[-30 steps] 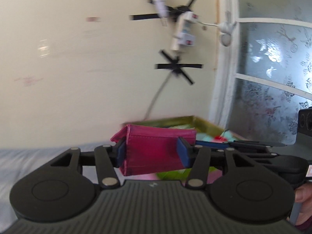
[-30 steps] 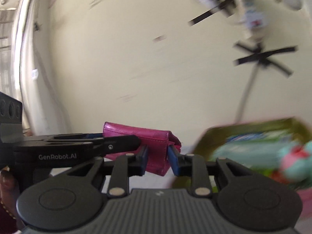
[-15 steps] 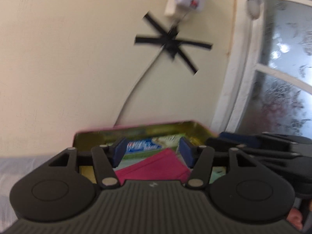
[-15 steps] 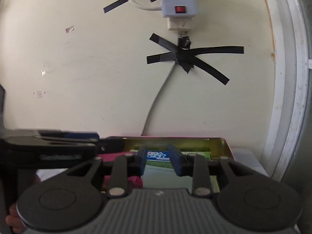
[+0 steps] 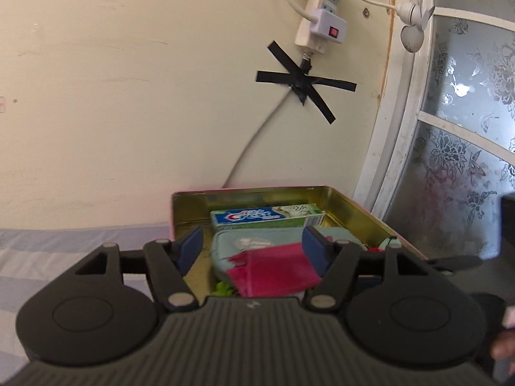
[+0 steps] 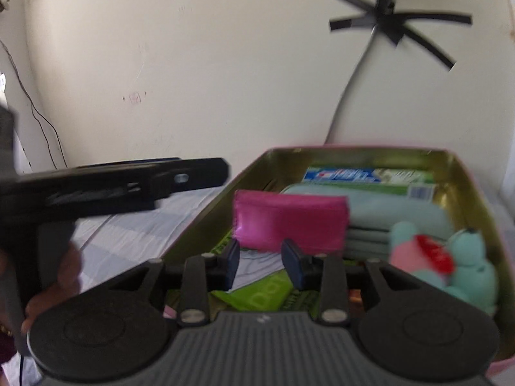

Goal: Organize objects
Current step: 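Carry the pink pouch into the tin and open both grippers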

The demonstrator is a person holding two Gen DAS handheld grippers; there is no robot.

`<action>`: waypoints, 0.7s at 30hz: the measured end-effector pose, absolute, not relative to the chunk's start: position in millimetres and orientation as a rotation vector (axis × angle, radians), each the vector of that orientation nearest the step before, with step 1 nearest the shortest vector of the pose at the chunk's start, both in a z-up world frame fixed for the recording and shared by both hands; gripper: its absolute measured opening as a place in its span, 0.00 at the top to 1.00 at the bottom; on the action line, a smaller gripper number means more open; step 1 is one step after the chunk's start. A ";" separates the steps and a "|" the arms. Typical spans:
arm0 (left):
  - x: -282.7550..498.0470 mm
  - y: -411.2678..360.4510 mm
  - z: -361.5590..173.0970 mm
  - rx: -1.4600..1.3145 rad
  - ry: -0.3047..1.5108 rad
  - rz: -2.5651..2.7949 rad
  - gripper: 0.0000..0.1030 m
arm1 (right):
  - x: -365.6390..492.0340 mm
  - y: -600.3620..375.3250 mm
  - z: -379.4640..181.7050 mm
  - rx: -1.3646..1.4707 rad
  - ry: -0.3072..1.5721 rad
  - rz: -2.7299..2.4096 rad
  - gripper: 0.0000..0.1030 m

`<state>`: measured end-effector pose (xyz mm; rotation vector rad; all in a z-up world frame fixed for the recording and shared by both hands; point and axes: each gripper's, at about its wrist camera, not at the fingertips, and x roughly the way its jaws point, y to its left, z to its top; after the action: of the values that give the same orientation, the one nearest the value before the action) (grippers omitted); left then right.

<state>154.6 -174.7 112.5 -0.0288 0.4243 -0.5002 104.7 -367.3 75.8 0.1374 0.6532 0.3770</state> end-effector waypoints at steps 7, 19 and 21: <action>157.4 -160.7 103.6 -0.020 0.497 -0.428 0.32 | 168.7 -347.1 74.0 0.107 0.722 0.192 0.73; 116.5 -174.8 101.1 0.078 0.581 -0.407 0.32 | 98.3 -351.7 87.0 0.216 0.692 0.193 0.70; 106.1 -175.2 100.6 0.092 0.583 -0.405 0.32 | 79.9 -360.3 93.0 0.251 0.650 0.192 0.68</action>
<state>106.1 -175.2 100.6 0.0919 0.5826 -0.4047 79.9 -360.3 93.0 0.2507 0.6501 0.1915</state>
